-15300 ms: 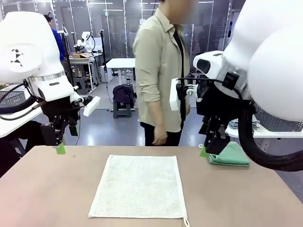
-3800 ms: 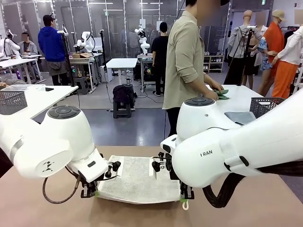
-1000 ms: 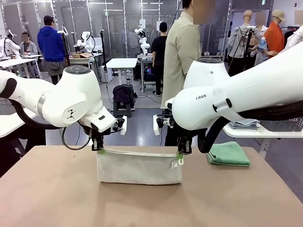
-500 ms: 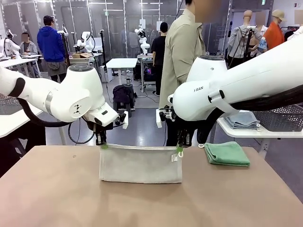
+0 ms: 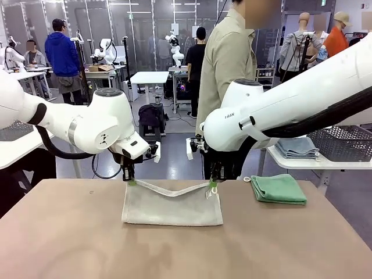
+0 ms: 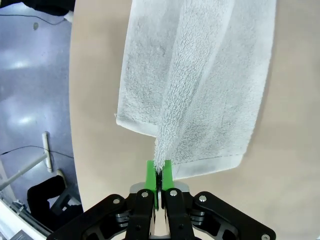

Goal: Fold the towels and place them in the basket.
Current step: When a person lays out a Towel with hook on the table, fold it in half twice.

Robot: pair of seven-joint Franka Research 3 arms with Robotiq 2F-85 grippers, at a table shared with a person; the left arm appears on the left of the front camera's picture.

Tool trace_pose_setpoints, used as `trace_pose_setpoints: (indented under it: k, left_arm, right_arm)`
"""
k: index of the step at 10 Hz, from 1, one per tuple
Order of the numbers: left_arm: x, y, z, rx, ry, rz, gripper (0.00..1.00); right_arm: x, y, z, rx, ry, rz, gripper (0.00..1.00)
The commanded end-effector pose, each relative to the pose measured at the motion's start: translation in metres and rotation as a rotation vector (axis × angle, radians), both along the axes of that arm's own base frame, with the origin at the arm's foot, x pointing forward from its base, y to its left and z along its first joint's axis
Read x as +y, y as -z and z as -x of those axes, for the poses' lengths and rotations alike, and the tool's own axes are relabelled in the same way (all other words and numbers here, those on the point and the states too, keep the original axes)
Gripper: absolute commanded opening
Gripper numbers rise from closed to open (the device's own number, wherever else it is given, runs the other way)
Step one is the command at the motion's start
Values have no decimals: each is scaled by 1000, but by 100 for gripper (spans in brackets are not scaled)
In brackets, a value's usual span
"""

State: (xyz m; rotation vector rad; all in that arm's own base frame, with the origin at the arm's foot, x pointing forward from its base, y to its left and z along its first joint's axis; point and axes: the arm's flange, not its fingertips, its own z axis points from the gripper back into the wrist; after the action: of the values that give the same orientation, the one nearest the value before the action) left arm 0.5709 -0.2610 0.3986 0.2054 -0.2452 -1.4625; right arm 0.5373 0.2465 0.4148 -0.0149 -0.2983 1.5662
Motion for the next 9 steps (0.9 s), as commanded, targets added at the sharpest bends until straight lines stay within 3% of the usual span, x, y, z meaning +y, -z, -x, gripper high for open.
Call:
trace_pose_setpoints:
  k: [1, 6, 9]
  left_arm:
    - [-2, 8, -17, -10, -3, -15, 5]
    - [-1, 37, -39, 1, 53, 23, 5]
    - [-7, 38, -48, 16, 45, 41, 5]
  right_arm:
    - [0, 12, -18, 14, -26, 9, 6]
    - [-1, 40, -42, 31, -15, 37, 6]
    - [-7, 42, -50, 25, 35, 46, 6]
